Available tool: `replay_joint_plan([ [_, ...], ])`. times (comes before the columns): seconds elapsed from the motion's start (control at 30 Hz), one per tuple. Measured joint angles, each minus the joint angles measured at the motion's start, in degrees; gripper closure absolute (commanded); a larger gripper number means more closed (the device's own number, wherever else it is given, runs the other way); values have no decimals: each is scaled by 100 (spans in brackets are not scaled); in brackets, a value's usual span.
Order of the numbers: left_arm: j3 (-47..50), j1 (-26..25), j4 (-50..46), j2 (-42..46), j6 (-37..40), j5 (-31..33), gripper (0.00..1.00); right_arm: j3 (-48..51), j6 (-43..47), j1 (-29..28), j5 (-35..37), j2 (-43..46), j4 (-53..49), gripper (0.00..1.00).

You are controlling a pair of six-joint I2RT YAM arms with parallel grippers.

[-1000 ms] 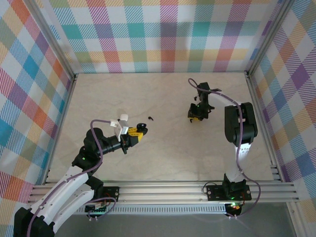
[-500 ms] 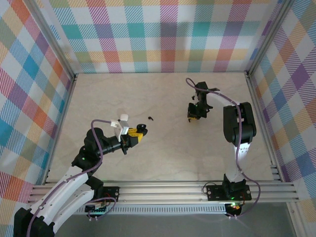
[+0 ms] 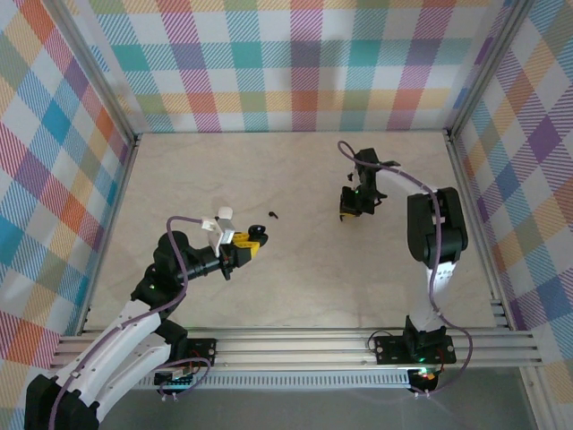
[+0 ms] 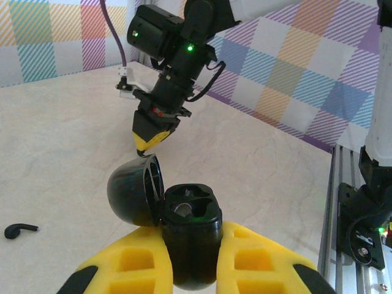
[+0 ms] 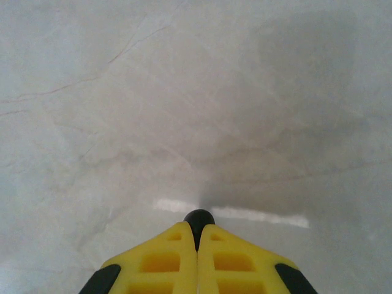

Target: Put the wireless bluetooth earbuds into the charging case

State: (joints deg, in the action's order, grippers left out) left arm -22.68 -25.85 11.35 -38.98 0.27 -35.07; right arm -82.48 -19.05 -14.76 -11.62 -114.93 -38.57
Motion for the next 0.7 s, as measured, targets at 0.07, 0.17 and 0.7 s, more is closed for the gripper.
replay_joint_plan([
  [0.07,0,0,142,-90,-4,-68,100,111,0,-22,-42,208,48,96],
  [0.17,0,0,437,-280,-55,-247,100,293,2,-109,-105,588,214,97],
  [0.7,9,-26,1220,-474,-479,-326,100,1222,-4,-758,-254,2691,1244,96],
])
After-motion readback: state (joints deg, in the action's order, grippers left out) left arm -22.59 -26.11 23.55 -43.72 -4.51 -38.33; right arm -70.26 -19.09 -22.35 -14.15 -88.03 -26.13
